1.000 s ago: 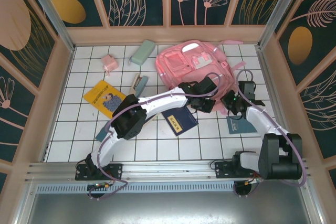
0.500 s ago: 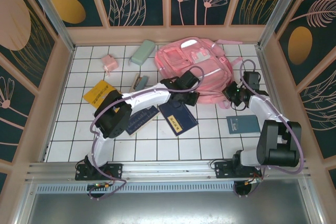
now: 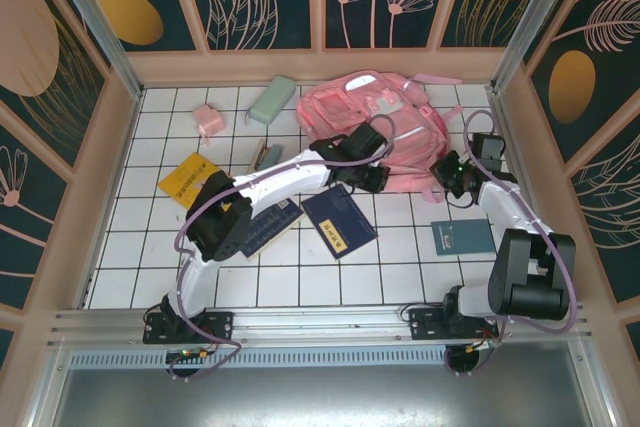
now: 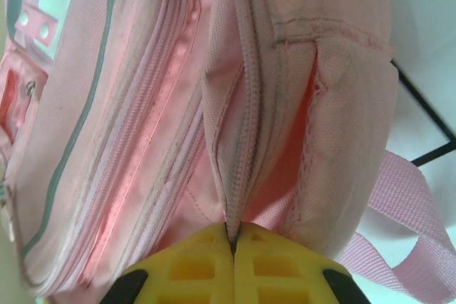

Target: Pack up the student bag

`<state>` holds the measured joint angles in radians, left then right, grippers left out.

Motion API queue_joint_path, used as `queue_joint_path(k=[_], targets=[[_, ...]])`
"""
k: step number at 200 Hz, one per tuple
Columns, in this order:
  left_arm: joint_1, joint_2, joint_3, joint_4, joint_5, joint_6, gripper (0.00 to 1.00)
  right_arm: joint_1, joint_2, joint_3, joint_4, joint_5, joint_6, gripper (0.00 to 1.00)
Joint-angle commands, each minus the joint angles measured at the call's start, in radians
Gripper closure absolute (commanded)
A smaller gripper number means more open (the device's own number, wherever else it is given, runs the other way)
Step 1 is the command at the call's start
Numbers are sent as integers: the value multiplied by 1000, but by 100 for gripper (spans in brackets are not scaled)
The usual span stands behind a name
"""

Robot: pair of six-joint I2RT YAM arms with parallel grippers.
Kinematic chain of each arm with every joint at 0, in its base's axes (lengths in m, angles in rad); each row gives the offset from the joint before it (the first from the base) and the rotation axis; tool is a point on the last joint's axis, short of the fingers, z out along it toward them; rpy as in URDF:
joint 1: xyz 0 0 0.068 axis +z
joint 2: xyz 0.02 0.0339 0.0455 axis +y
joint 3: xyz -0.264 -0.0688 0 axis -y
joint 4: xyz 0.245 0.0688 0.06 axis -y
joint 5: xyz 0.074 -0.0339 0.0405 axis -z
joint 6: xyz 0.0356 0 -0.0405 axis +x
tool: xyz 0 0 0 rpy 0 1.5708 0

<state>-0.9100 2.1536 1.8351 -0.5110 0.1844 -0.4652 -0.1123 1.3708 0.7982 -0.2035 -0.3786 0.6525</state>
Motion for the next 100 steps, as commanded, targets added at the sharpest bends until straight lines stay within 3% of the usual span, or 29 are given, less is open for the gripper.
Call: queue_joint_path(k=[1,42,61,100], targets=[[-30,31,98,-47,73,-47,100,-17,-9,6,56,118,-13,100],[-34,25,57,-69,60,-34,100,-30,-25,18,24,193,-51,100],[-12,-14,-18,-118,-27,-5,100,-57,-17,27,11,219,-68,100],[149,-149,-283,-80,-113,5,100,-89,-9,18,21,212,-65,100]])
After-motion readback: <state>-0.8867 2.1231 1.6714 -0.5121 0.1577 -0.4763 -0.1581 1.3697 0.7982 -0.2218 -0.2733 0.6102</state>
